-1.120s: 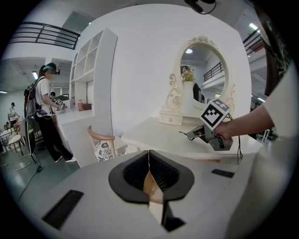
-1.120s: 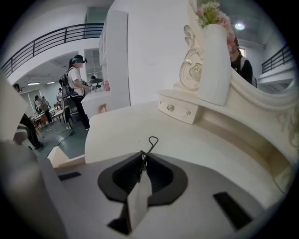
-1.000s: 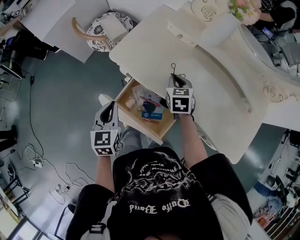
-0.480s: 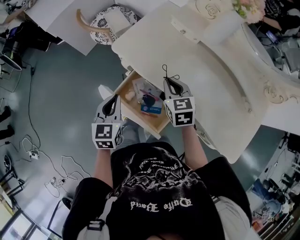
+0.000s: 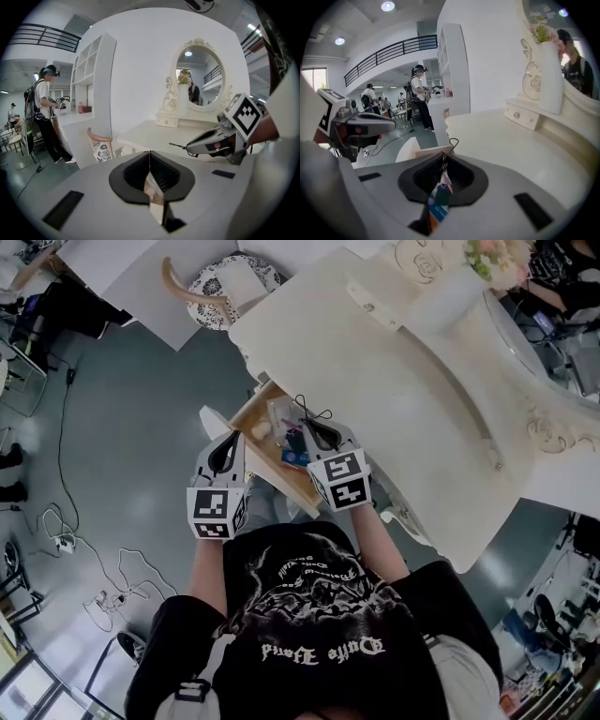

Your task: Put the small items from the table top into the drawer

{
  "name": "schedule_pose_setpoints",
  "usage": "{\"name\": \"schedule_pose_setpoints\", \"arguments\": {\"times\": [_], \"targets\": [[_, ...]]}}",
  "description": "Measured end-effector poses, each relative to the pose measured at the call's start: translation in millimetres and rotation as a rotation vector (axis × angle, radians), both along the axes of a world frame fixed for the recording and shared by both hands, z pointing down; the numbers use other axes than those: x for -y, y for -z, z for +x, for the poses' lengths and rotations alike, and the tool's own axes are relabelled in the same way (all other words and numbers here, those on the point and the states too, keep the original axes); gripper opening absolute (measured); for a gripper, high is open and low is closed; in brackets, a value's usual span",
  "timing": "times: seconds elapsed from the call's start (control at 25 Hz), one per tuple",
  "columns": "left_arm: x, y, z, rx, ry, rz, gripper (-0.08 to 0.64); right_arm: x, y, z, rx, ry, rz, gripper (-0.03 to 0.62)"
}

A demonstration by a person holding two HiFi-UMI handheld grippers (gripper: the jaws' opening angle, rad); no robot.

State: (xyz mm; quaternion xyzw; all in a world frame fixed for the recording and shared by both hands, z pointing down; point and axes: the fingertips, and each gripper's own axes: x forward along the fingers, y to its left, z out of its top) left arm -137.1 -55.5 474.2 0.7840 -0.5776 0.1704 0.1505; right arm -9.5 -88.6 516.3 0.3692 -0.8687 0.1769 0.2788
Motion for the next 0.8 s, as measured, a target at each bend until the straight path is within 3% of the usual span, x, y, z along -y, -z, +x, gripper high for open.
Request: {"name": "schedule_pose_setpoints", "arguments": {"times": [0.44, 0.8], "targets": [[-20, -6, -15, 0.007, 0.057, -0.017, 0.015, -20, -43, -19, -0.009, 0.044, -0.111, 0.037], [-27, -7, -25, -0.002, 0.072, -0.026, 0.015, -21, -96, -8, -0.094, -0.023, -0.186, 0.037]]}}
